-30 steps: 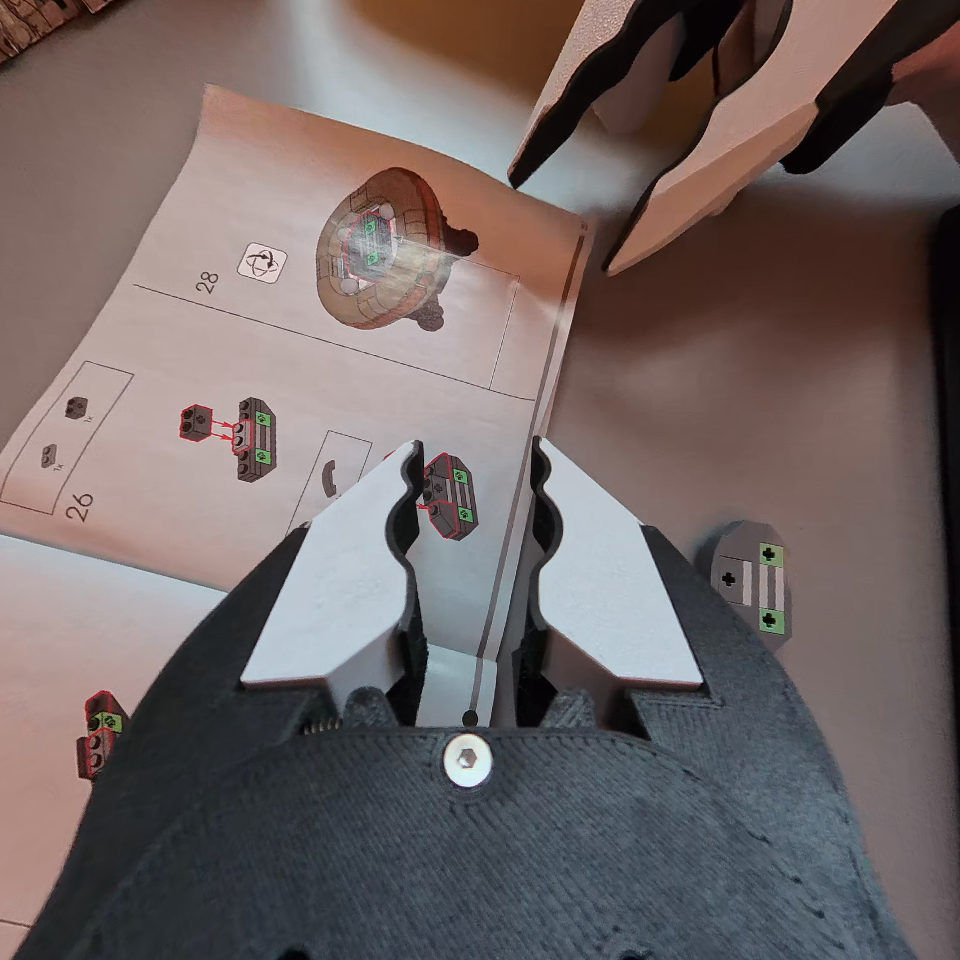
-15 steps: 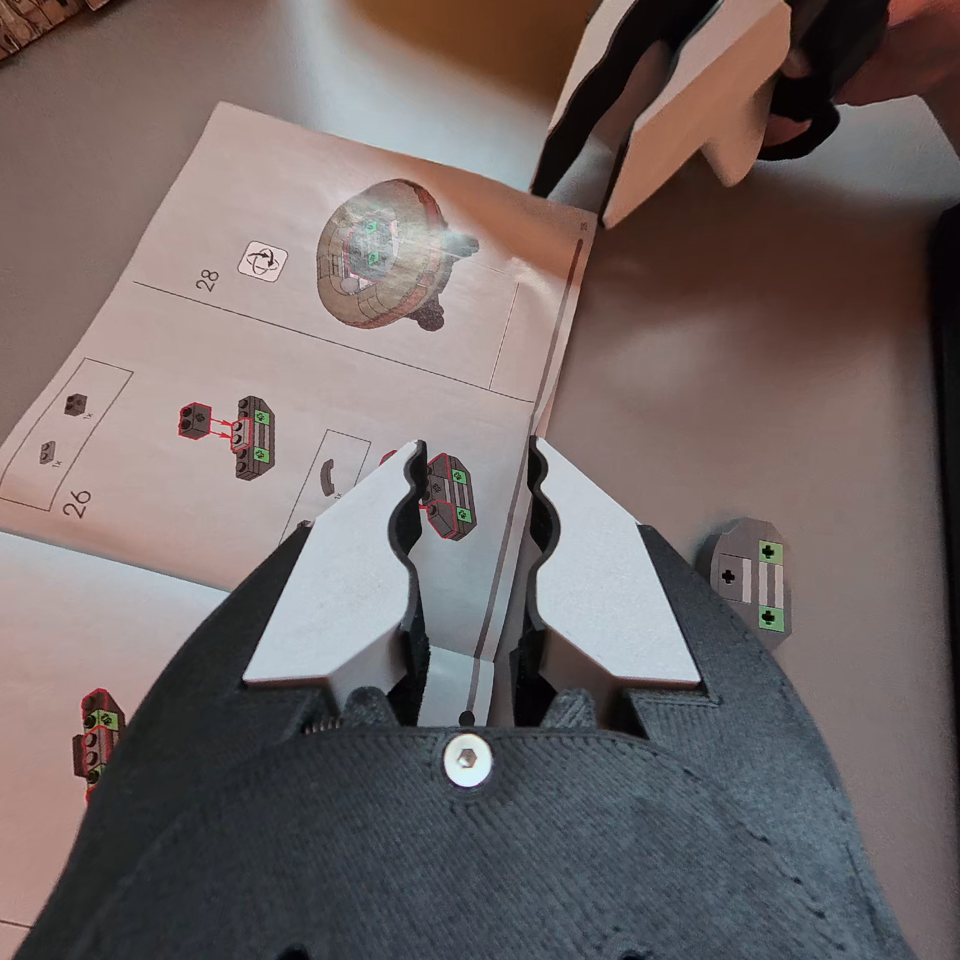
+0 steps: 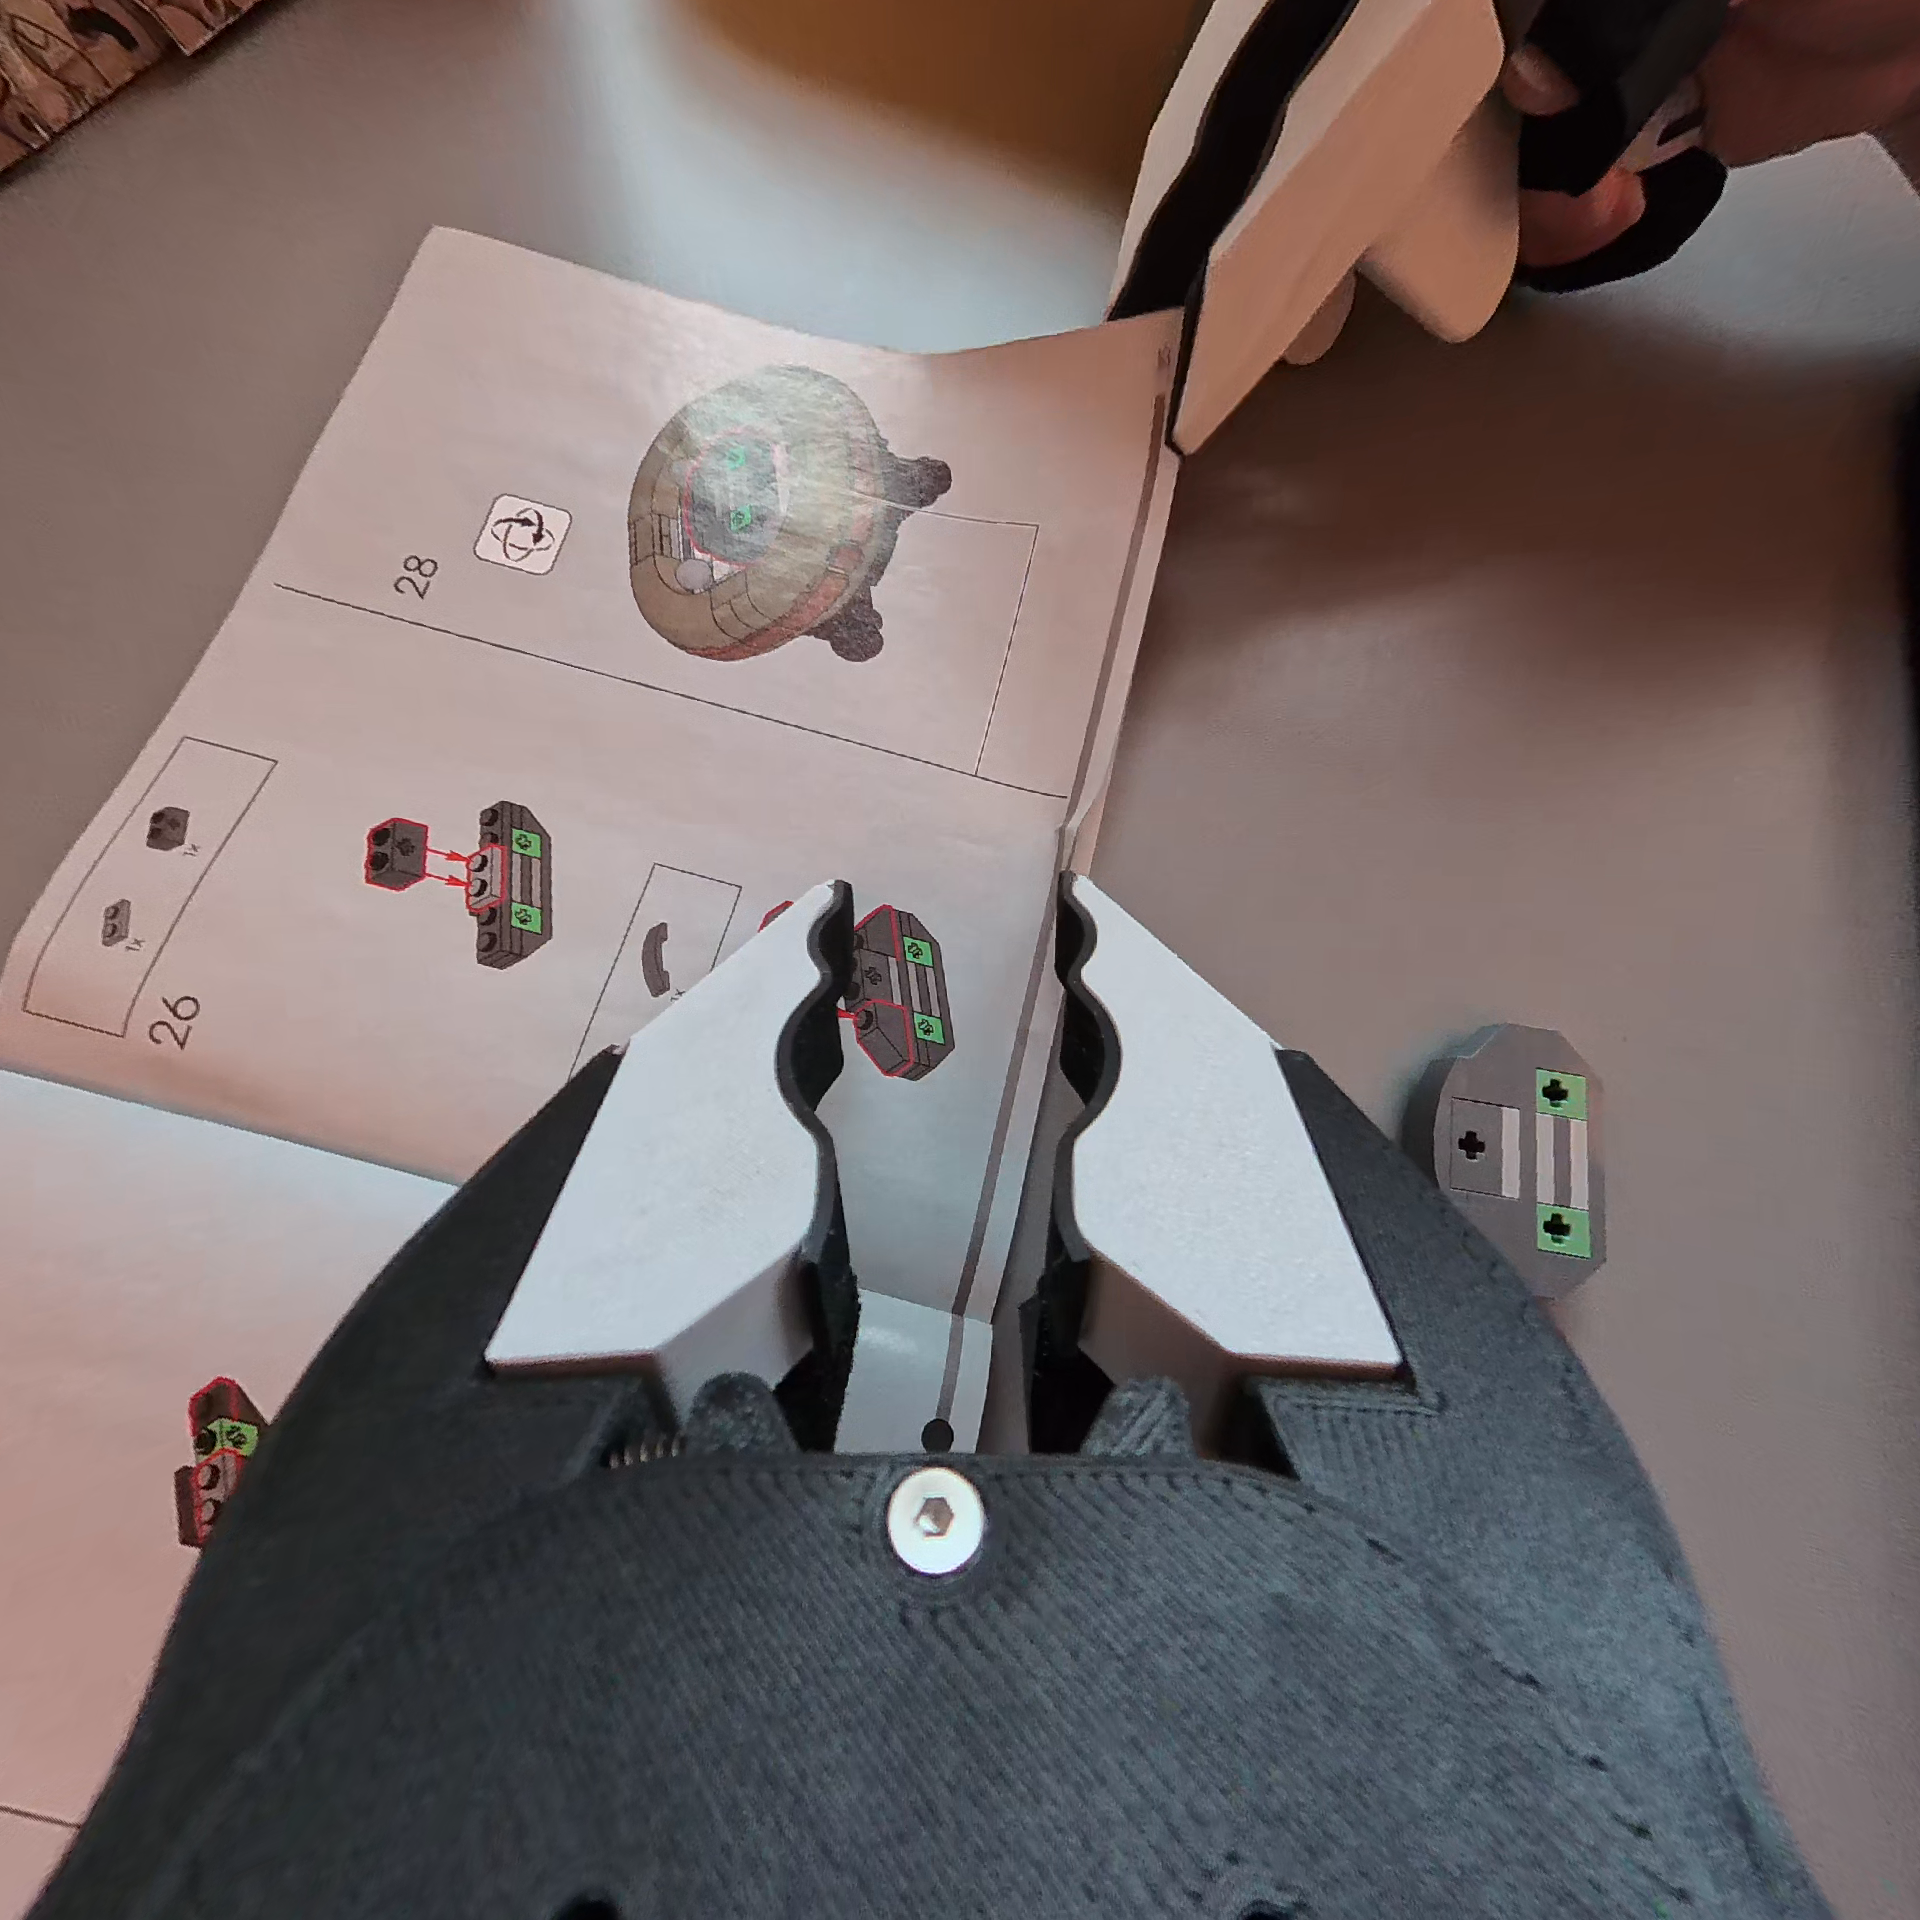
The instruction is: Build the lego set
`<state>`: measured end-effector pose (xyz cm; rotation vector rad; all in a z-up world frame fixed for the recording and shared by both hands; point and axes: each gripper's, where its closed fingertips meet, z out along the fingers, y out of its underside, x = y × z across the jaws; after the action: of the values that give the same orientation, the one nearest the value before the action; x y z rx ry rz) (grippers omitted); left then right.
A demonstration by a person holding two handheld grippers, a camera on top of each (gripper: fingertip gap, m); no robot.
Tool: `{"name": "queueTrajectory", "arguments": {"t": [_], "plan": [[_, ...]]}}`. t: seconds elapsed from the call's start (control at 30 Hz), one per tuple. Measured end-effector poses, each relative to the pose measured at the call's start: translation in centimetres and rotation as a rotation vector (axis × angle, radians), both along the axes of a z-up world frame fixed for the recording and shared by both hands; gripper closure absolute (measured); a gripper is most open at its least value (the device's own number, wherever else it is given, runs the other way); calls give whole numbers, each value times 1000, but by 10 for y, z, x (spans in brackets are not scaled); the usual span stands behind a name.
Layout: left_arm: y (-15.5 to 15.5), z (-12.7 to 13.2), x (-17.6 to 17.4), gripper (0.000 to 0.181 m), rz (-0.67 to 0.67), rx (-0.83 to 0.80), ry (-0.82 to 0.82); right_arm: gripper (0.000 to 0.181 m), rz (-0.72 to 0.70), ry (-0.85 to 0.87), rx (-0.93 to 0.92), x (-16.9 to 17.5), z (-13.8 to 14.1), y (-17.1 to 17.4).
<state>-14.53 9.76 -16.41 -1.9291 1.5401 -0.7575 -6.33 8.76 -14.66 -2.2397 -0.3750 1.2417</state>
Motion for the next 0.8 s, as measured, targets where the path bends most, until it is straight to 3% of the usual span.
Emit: {"name": "queueTrajectory", "arguments": {"t": [0.43,0.8], "plan": [[-3,0,-1,140,-17,7,-4,172,-19,116,-34,0,9,4],[-10,3,6,122,-22,55,22,181,-5,123,-29,-2,11,3]]}}
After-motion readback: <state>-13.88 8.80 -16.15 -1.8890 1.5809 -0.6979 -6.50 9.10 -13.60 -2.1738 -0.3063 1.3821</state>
